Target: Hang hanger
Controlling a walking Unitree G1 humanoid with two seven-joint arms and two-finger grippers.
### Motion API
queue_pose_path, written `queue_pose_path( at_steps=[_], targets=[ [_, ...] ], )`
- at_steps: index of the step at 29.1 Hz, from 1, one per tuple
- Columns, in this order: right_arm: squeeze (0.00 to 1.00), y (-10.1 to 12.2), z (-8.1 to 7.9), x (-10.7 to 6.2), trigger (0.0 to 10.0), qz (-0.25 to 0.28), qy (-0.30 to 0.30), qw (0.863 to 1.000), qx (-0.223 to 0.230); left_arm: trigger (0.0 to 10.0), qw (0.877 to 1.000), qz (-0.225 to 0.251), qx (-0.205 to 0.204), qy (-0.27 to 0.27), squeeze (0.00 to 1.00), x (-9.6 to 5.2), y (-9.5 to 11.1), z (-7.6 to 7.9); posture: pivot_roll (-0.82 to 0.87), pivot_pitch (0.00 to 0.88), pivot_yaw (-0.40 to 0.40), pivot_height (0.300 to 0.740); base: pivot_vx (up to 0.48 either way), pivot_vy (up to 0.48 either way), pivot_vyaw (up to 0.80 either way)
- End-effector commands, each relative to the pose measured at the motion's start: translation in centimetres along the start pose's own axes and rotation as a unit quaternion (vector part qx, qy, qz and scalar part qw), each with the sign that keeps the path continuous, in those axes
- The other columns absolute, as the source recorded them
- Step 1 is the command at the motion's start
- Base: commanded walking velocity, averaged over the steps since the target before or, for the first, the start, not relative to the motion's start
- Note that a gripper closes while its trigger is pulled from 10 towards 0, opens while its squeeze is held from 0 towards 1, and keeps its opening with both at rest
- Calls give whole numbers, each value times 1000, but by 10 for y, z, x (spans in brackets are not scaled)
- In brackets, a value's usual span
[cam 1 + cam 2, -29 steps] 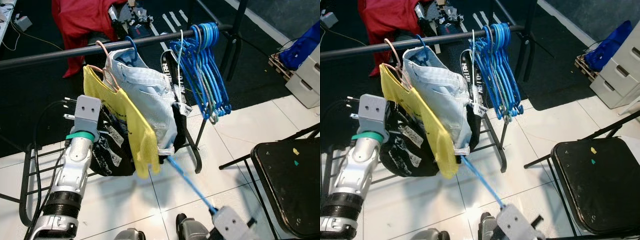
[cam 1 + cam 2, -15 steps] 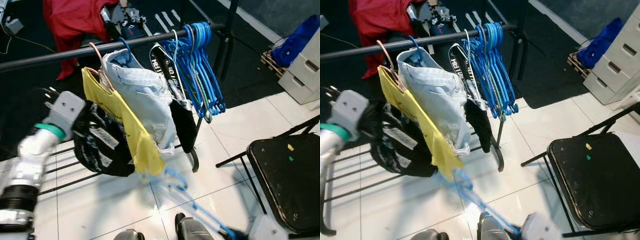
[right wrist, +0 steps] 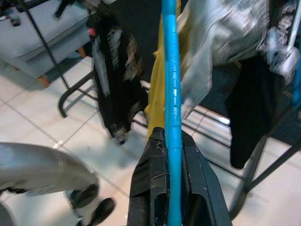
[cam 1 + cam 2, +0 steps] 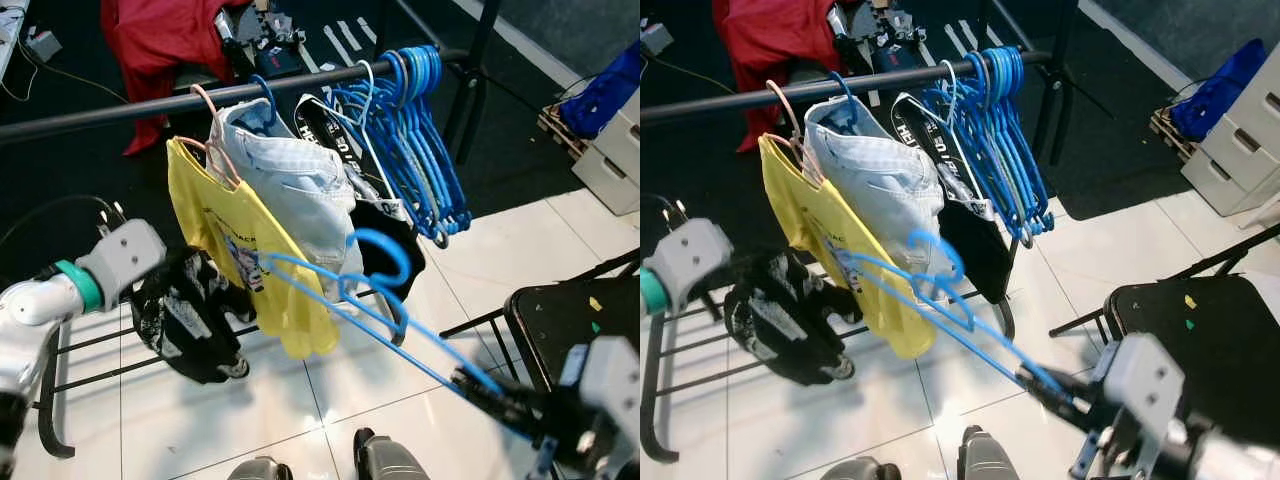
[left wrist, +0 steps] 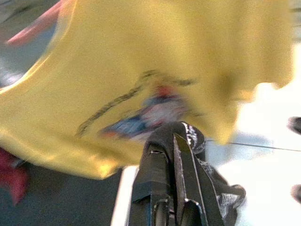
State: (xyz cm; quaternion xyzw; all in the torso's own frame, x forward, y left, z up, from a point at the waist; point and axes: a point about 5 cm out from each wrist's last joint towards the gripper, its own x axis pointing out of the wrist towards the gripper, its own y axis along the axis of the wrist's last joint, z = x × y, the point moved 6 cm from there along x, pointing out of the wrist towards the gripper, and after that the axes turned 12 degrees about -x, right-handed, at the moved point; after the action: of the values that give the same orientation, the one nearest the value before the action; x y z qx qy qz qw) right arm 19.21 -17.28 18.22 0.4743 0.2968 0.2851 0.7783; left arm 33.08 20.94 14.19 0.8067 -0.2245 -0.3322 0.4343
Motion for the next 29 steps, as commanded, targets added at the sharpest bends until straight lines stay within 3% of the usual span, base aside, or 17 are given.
queue_pose_path(
  at_steps=[1, 5, 6, 8, 11, 12, 14, 15, 17, 20, 22, 29],
  targets=[
    [0, -5, 2, -1, 10000, -9, 6, 1000, 19, 10000, 997, 13, 7, -76, 0, 1, 14, 18, -148, 93, 130, 740, 0, 0, 0],
    [0, -7, 3, 2, 10000, -11, 17, 1000, 24, 10000, 991, 29, 4, -128, 0, 3, 28, 27, -148, 94, 130, 740, 0, 0, 0],
    [0, -6, -1, 5, 10000, -7, 31, 999, 35, 10000, 984, 43, 13, -171, 0, 4, 42, 35, -147, 94, 125, 740, 0, 0, 0],
    [0, -6, -3, 8, 10000, -4, 41, 998, 43, 10000, 978, 51, 21, -200, 0, 4, 50, 40, -147, 95, 123, 740, 0, 0, 0],
    [0, -11, -11, 11, 10000, -4, 75, 994, 74, 10000, 954, 64, 99, -277, 0, 3, 70, 60, -147, 94, 126, 740, 0, 0, 0],
    [0, -11, -11, 11, 10000, -4, 75, 994, 74, 10000, 954, 64, 99, -277, 0, 3, 70, 60, -147, 94, 126, 740, 0, 0, 0],
    [0, -13, -14, 12, 10000, -11, 97, 992, 77, 10000, 933, 67, 171, -310, 0, 5, 74, 74, -146, 92, 130, 740, 0, 0, 0],
    [0, -13, -14, 12, 10000, -11, 97, 992, 77, 10000, 933, 67, 171, -310, 0, 5, 74, 74, -146, 92, 130, 740, 0, 0, 0],
    [0, -12, -15, 14, 10000, -10, 111, 991, 80, 10000, 917, 85, 219, -322, 0, 10, 80, 84, -151, 93, 133, 740, 0, 0, 0],
    [0, -12, -16, 14, 10000, -13, 120, 989, 80, 10000, 908, 94, 246, -325, 0, 14, 85, 88, -159, 90, 139, 740, 0, 0, 0],
    [0, -12, -17, 11, 10000, -20, 131, 988, 77, 10000, 891, 114, 308, -314, 0, 23, 93, 88, -169, 87, 151, 740, 0, 0, 0],
    [0, -11, -28, 2, 10000, -32, 160, 982, 94, 10000, 885, 151, 346, -273, 0, 38, 111, 76, -184, 89, 164, 740, 0, 0, 0]
  ],
)
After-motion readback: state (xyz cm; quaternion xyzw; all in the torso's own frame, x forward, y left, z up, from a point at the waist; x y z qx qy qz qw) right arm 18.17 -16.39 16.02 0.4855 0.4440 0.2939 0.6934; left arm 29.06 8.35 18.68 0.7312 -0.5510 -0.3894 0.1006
